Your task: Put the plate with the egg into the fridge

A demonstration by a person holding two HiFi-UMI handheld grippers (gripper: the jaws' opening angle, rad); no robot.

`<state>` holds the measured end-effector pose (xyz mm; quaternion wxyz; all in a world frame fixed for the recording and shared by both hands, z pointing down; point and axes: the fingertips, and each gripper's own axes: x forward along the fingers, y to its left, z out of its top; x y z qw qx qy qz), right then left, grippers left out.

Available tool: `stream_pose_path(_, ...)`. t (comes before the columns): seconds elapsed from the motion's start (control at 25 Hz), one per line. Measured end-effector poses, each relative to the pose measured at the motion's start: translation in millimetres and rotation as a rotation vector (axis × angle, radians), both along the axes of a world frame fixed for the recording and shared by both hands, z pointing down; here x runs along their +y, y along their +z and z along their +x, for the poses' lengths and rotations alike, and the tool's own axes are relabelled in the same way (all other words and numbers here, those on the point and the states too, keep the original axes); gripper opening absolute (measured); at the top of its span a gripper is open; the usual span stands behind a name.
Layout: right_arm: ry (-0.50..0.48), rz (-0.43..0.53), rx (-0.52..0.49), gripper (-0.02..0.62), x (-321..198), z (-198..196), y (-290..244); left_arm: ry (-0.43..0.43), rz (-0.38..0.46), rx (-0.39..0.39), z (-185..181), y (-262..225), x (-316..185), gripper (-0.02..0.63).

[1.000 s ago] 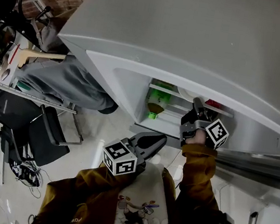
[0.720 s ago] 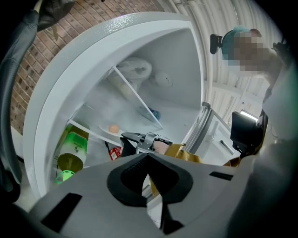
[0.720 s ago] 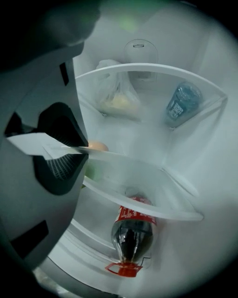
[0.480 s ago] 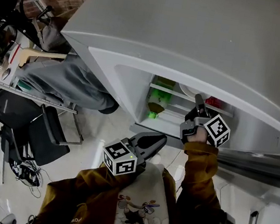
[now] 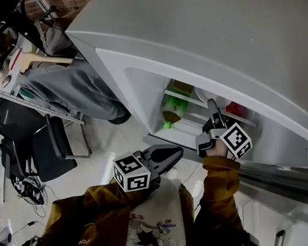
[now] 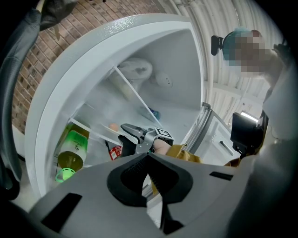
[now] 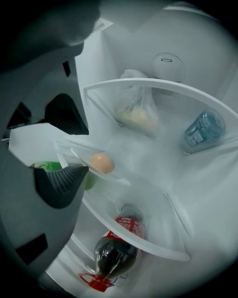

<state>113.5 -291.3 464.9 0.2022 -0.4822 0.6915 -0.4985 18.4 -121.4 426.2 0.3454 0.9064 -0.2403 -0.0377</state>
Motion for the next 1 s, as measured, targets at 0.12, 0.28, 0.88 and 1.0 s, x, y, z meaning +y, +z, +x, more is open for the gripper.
stream_pose_path(0.12,-0.061,0.012,0.046,0.216,2.9,-9.2,-0.4,0.0,-0.003,0.002,-0.5,-0.6,0.9,0.006)
stream_pose_path(0.28,-0.168,0.02,0.143,0.235,8.8,-21.3,3.7,-0.003,-0.006,0.005,-0.3,-0.3,1.9,0.006)
stream_pose_path(0.88,-0.222,-0.032,0.157,0.235,19.9,-20.9,25.2,0.007,-0.015,0.011,2.5,1.8,3.9,0.005)
stream_pose_path(1.0,-0.222,-0.042,0.149,0.235,20.8,-19.8,29.0,0.007,-0.018,0.012,2.9,2.4,3.8,0.005)
